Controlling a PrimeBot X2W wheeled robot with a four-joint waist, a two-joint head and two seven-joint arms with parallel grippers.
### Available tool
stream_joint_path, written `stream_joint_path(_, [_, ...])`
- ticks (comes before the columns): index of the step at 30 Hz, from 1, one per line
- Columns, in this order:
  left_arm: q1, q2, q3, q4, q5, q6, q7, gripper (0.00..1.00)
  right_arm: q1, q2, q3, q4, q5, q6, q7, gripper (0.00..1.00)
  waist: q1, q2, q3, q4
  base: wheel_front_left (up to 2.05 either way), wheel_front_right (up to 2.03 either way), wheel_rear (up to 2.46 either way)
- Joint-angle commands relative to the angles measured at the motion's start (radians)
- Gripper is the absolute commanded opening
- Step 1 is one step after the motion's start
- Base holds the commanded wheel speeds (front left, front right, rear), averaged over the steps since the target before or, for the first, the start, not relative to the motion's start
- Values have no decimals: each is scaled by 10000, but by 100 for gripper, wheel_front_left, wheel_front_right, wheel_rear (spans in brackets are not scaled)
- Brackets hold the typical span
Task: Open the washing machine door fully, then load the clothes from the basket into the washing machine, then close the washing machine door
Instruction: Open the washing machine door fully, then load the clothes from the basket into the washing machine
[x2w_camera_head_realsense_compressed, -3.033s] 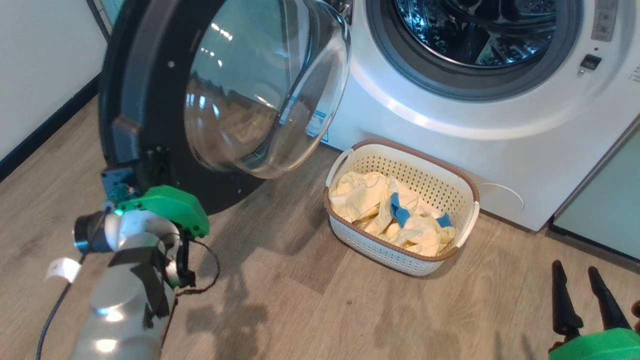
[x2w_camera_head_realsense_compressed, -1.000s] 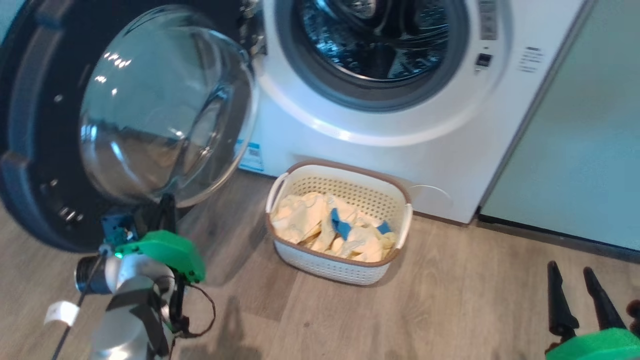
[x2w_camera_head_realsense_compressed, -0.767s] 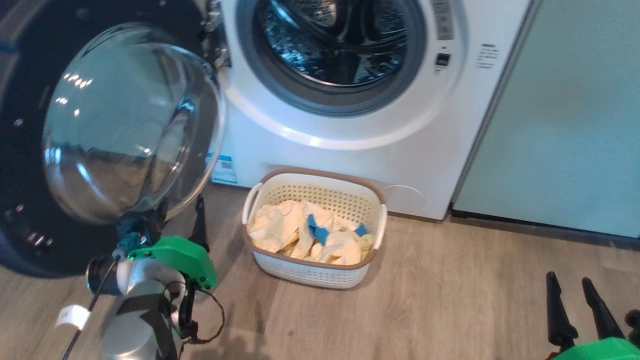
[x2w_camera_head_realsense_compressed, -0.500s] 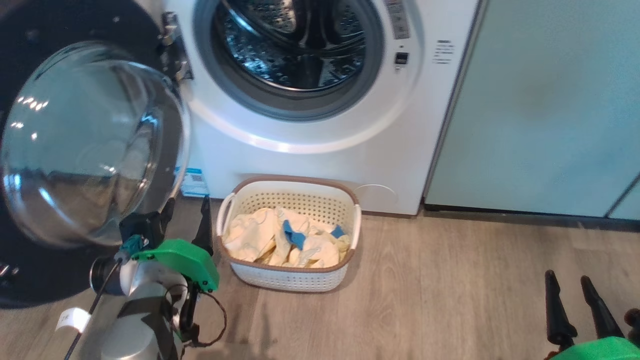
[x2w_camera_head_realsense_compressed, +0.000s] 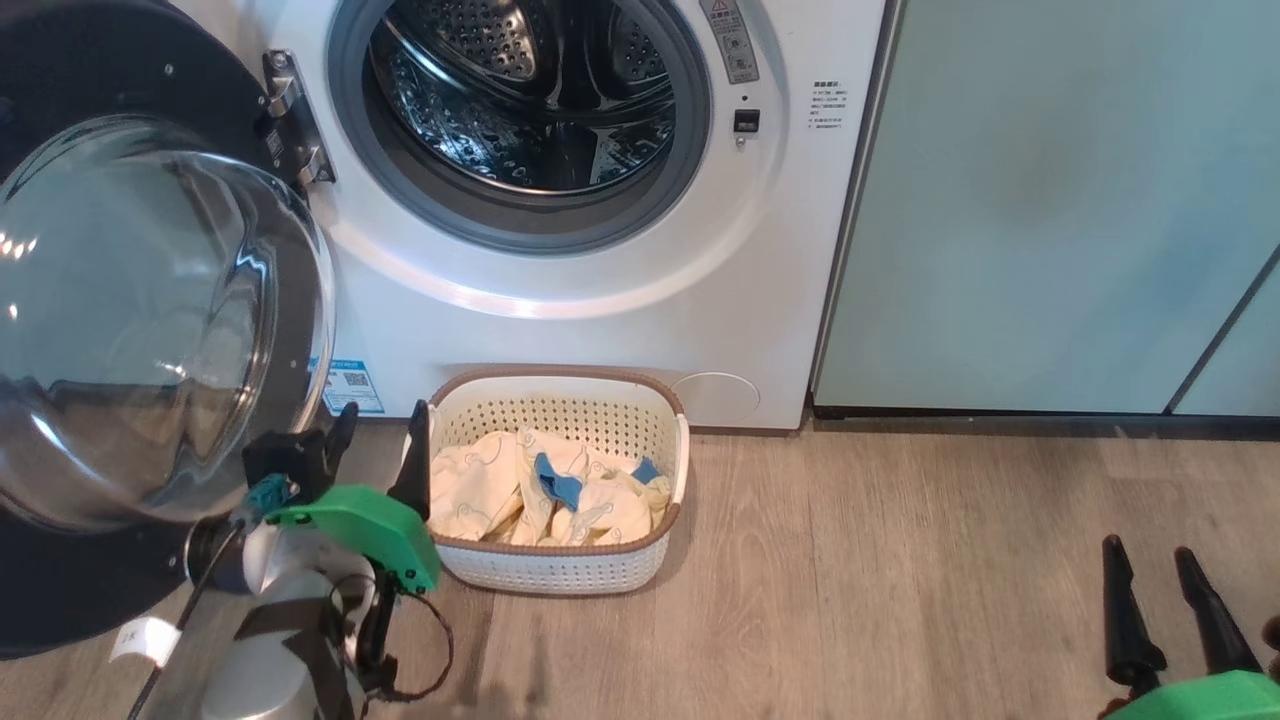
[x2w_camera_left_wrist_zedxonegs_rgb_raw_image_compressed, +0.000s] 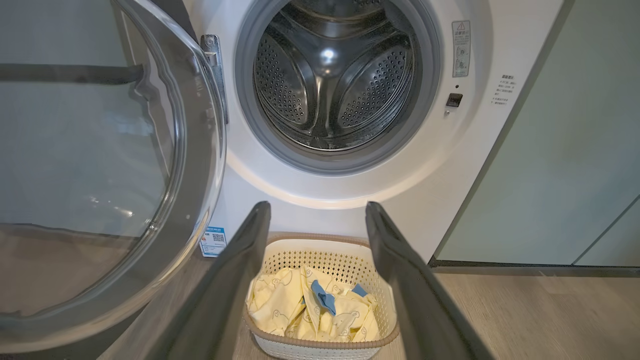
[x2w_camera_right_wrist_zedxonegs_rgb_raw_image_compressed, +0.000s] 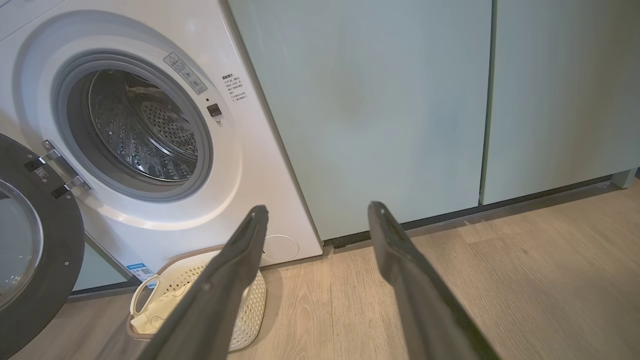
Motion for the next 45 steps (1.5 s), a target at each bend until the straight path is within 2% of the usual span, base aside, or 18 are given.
stream_joint_path(1, [-360, 307, 309, -211, -15, -32, -63, 100, -199, -268, 128, -355, -80, 46, -97, 100, 0, -1, -8, 6, 0, 0, 0])
stream_joint_path(13, [-431, 340, 374, -23, -53, -83, -63, 100, -163, -283, 76, -585, -413, 46, -97, 100, 0, -1, -34, -64, 0, 0, 0])
stream_joint_path(45, [-549, 203, 277, 165, -256, -313, -63, 100, -145, -300, 156, -437, -348, 46, -97, 100, 0, -1, 55, 46, 6, -6, 0])
